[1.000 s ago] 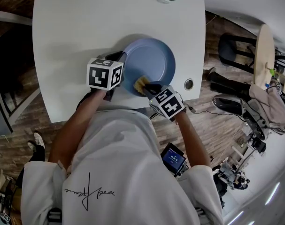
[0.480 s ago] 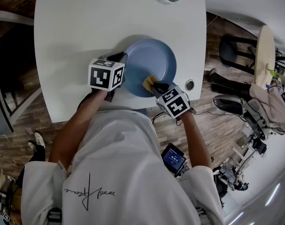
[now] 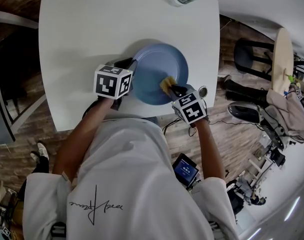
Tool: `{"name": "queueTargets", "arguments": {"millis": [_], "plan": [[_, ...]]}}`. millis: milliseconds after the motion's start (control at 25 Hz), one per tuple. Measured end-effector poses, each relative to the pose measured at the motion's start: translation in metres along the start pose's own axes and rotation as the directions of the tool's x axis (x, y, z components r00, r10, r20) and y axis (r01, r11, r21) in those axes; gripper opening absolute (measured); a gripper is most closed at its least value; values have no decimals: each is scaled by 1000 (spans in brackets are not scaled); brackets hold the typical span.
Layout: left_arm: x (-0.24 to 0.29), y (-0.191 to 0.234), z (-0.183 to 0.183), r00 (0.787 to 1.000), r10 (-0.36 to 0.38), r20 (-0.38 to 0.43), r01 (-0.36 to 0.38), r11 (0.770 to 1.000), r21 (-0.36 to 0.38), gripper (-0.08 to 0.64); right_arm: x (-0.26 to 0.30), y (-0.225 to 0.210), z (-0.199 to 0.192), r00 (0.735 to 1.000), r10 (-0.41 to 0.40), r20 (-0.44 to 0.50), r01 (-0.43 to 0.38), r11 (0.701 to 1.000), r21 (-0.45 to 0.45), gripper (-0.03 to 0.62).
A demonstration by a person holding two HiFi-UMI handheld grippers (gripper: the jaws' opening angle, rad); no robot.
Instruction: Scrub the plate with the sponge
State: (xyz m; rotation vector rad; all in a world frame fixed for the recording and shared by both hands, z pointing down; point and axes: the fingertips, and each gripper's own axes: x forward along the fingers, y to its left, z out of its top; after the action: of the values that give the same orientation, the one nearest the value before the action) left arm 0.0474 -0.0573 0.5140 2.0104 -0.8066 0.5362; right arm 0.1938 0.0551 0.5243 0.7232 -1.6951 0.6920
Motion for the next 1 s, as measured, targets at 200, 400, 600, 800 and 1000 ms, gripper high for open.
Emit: {"name": "queueTargets", "arguments": {"millis": [200,400,600,800,1000], "plan": [[-3,-3,6,1000,-15,25,15,1000,8,115,-5,-4,6,998,-50,45,49,999,5,28],[-17,-2,8,999,-6,47,6,1000,3,150,-14,0,11,994,-66,86,65,998,16,28],[-29,-5,13,997,-15,77,15,1000,-6,154,-21,1,13,990,-73,124,69,997,40,28],[-37,-12,19,995,-22,102,21,1000,12,155,-30,2,19,982,-74,176,60,995,81,28],[-40,-20,23,992,-43,119,39,999,33,152,-41,3,29,969,-95,230,75,993,90,26]]}}
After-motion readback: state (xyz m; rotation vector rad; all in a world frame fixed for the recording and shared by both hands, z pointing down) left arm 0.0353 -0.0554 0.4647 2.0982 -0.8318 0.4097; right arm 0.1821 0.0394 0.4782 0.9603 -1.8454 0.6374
